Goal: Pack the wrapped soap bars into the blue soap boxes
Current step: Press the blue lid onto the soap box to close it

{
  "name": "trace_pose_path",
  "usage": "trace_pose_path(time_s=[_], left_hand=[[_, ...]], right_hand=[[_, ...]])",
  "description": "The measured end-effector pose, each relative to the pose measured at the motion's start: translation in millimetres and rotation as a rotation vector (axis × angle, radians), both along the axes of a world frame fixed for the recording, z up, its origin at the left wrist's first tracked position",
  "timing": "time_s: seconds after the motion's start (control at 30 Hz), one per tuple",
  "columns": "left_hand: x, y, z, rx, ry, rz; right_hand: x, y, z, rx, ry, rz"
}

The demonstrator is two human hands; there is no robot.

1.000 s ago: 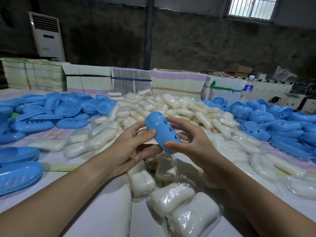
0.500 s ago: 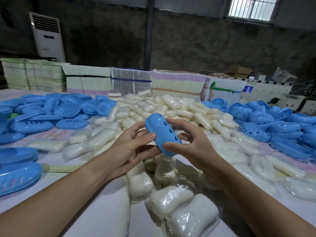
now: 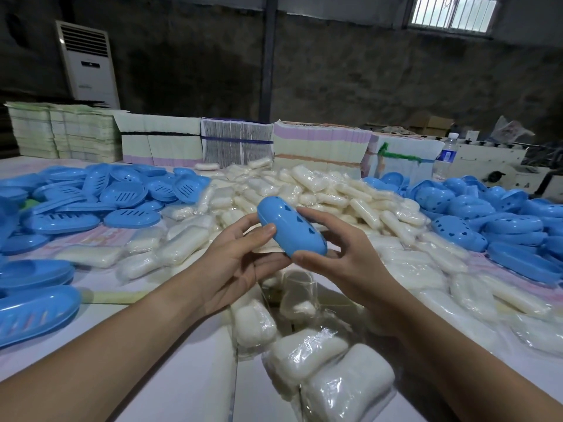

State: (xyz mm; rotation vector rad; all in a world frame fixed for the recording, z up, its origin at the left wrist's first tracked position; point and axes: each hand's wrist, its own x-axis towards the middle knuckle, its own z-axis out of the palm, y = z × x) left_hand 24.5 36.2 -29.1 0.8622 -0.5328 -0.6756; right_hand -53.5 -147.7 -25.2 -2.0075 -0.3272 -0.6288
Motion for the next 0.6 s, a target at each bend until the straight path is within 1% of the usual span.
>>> trace_pose_path(time_s=[0.1,0.13,0.2,0.3,0.37,0.4,0.5,0.6], left_hand=[[0.0,-1.1,1.5,-0.057,0.072,-0.006],[0.2,-1.5,1.7,-0.066,0.094,-0.009],[1.7,-1.3,1.8,-0.057,0.106,-0.007],[4.4,0.2,2.3,-0.004,0.032,0.032],[6.9,2.4,1.1,0.047,-0.071,0.123],[8.1,3.7,-0.5,0.087,-0.159,0.169],[11.7,6.9,-5.8,0.248,-0.499,0.237],[18.0,10.6,-9.8,0.397,-0.767,0.369]], right_hand=[[0.1,2.7,-2.1,-0.229,-0.220,-0.119],[0.8,3.3,-1.8,-0.266,-0.288,-0.162],[1.5,2.1,0.2,-0.280,-0.371,-0.204],[-1.0,-0.8,1.1,-0.222,-0.367,-0.203],[-2.7,-1.9,1.5,-0.200,-0.341,-0.189],[-3.2,-2.1,2.1,-0.194,-0.319,-0.180],[-4.7,-3.1,4.9,-0.186,-0.247,-0.157],[-4.9,-5.3,5.0,-0.144,-0.190,-0.103]])
